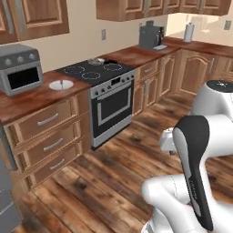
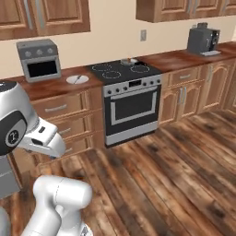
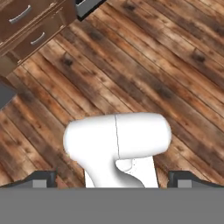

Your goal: Place the cold items (kiwi and peach) from the fridge in one tupperware on the dining counter. Place the warm items (hot dog and kebab skewer) in the stove area in another tupperware.

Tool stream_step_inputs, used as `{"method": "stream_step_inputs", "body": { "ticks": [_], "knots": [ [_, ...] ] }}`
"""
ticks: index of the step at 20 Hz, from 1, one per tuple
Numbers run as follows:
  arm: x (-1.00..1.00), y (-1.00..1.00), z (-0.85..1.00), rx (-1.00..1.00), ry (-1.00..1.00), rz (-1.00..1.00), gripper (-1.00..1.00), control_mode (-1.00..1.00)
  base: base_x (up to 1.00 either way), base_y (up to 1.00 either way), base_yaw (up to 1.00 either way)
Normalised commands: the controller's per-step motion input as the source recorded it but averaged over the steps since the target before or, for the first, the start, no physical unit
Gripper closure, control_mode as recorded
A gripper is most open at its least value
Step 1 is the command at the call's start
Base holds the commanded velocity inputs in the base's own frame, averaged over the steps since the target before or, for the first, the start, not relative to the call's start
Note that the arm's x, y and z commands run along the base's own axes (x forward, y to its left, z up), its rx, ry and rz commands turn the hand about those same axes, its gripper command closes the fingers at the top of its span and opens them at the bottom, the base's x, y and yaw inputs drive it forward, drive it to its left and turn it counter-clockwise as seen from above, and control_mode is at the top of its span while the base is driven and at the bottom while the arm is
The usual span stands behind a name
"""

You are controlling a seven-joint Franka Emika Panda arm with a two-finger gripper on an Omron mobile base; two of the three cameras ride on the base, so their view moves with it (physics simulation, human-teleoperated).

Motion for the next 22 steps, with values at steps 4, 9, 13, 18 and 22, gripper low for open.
{"method": "stream_step_inputs", "body": {
  "ticks": [4, 9, 13, 18, 22],
  "knots": [
    [0.00, 0.00, 0.00, 0.00, 0.00, 0.00, -1.00, 1.00, 1.00, -0.46, 0.17],
    [0.00, 0.00, 0.00, 0.00, 0.00, 0.00, -1.00, 1.00, 1.00, -0.45, 0.46],
    [0.00, 0.00, 0.00, 0.00, 0.00, 0.00, -1.00, 1.00, 1.00, -0.25, 0.56],
    [0.00, 0.00, 0.00, 0.00, 0.00, 0.00, -1.00, 1.00, 1.00, -0.06, 0.64],
    [0.00, 0.00, 0.00, 0.00, 0.00, 0.00, -1.00, 1.00, 0.98, -0.11, 0.64]
  ]
}}
